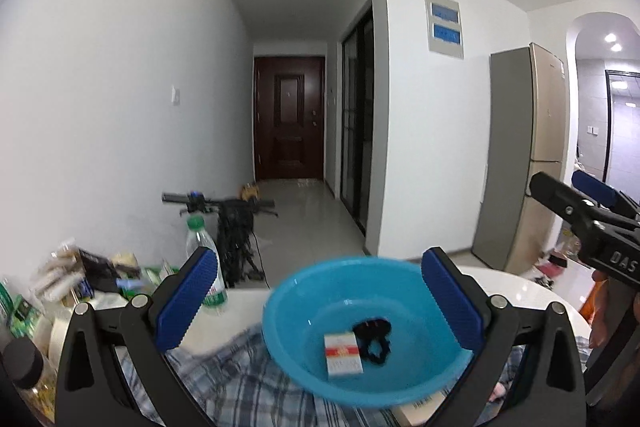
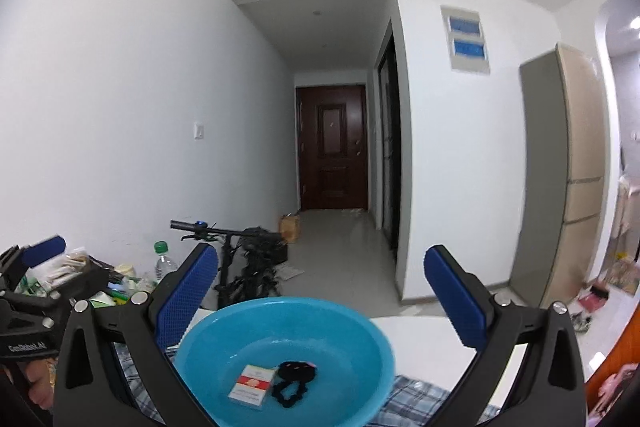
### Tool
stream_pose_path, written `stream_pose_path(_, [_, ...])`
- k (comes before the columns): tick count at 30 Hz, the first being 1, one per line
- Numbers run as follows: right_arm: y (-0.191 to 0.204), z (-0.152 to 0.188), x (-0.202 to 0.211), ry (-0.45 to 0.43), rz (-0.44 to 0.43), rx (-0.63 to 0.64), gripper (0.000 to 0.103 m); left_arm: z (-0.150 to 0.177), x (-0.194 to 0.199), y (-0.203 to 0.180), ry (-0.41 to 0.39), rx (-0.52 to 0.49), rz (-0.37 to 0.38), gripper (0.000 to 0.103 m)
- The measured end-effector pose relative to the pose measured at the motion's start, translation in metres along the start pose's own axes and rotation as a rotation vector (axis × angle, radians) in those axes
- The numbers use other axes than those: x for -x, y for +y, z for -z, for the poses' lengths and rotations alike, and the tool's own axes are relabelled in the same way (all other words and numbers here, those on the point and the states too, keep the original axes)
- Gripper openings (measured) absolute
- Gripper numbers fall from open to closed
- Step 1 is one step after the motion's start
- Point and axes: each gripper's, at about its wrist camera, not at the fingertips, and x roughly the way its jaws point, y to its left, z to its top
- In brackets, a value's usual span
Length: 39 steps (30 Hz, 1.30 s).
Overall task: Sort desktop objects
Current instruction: 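Withdraw both open tools from the basin back toward the cluttered table, then grasp the beige square soap cube with the left tool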
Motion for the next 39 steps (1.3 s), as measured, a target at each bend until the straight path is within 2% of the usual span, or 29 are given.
stream_pose_path(4, [0.007,0.007,0.009,0.038,-0.033,0.026,0.103,0.009,0.008,0.003,0.012,0.038,0.013,0.103])
stream_pose_path(9, [0.012,0.031,0.016,0.106,-0.030,0.073,0.103,0.024,0.018,-0.004,0.035,-0.007,0.004,0.103])
stream_pose_path(15, [0.004,0.071,0.024,0.198,-0.055,0.020,0.103,0.051,0.008,-0.008,0.092,-0.036,0.023,0.103])
stream_pose_path(23, [-0.006,0.117,0.036,0.302,-0.054,-0.041,0.103,0.101,-0.010,-0.001,0.259,0.017,0.037,0.103])
stream_pose_path(29, [-0.013,0.154,0.039,0.411,-0.069,-0.086,0.103,0.132,-0.010,-0.004,0.343,-0.001,0.033,0.103])
stream_pose_path(34, [-0.019,0.179,0.038,0.473,-0.085,-0.119,0.103,0.170,-0.022,0.007,0.428,0.087,0.068,0.103])
stream_pose_path(39, [-0.019,0.193,0.039,0.519,-0.080,-0.099,0.103,0.200,-0.028,0.001,0.485,-0.005,0.063,0.103])
